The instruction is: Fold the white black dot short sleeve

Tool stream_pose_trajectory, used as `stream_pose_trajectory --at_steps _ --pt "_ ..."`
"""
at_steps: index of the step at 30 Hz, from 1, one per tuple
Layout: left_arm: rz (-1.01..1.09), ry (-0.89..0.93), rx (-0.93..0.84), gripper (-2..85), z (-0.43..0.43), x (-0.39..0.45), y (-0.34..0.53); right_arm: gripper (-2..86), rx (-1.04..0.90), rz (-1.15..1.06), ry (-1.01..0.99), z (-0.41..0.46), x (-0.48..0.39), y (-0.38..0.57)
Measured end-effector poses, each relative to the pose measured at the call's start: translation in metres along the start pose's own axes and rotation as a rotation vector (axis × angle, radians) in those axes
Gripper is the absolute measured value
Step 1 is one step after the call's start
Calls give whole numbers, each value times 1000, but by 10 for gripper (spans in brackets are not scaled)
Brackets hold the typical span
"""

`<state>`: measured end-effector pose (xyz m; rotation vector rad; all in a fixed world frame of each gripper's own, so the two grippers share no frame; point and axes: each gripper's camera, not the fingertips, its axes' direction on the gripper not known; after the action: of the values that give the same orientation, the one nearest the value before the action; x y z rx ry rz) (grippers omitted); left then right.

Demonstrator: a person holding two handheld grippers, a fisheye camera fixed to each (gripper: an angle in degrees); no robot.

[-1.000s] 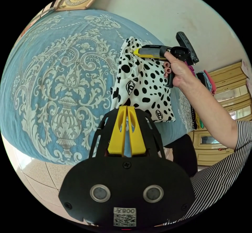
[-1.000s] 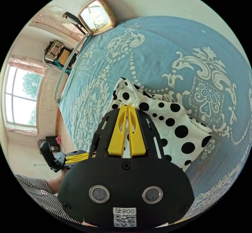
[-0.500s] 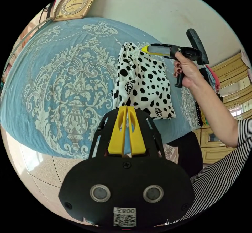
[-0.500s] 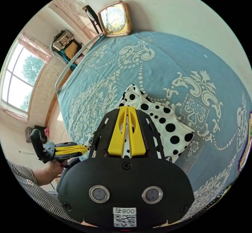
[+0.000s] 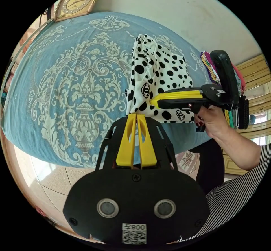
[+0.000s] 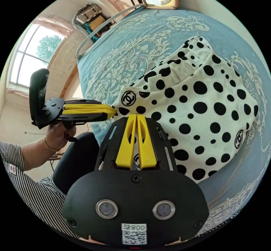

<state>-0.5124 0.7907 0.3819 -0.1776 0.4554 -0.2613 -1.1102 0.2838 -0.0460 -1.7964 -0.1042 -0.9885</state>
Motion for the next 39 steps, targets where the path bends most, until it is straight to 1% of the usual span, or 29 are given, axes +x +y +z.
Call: stream_pose_trajectory --at_steps 4,6,8,9,11,12,14,15,17,20,23,25,27,29,39 --pt "32 -47 -22 3 -21 45 -12 4 -31 5 -44 8 9 15" --pt "23 -73 33 4 -43 66 -13 6 -58 25 -111 5 20 22" --pt "64 -52 116 7 -72 100 -9 11 41 49 -163 -19 32 49" --pt "85 -33 125 8 -77 110 -9 13 66 59 -177 -26 37 58" --pt "207 34 118 16 -86 159 -11 29 177 144 -253 -51 66 110" --pt "243 39 104 19 -85 174 -12 34 203 177 -270 -55 76 125" --pt "398 24 41 31 -78 236 -18 58 277 316 -337 -62 112 190" --pt "433 19 29 35 -76 251 -19 61 287 349 -355 -61 119 205" --pt "575 15 -2 50 -71 309 -23 71 308 470 -410 -49 143 265" --pt "679 -39 -20 64 -67 366 -28 77 310 572 -484 -24 158 320" --pt "738 -113 -35 66 -65 409 -32 82 311 622 -558 2 166 351" --pt "761 -145 -59 57 -63 428 -33 86 300 621 -577 15 167 360" --pt "756 -183 -75 29 -62 443 -33 93 290 643 -612 29 172 369" --pt "744 -162 -75 17 -70 459 -32 102 291 661 -666 46 177 379" --pt "711 -152 -30 15 -97 507 -20 99 305 694 -767 95 184 419"
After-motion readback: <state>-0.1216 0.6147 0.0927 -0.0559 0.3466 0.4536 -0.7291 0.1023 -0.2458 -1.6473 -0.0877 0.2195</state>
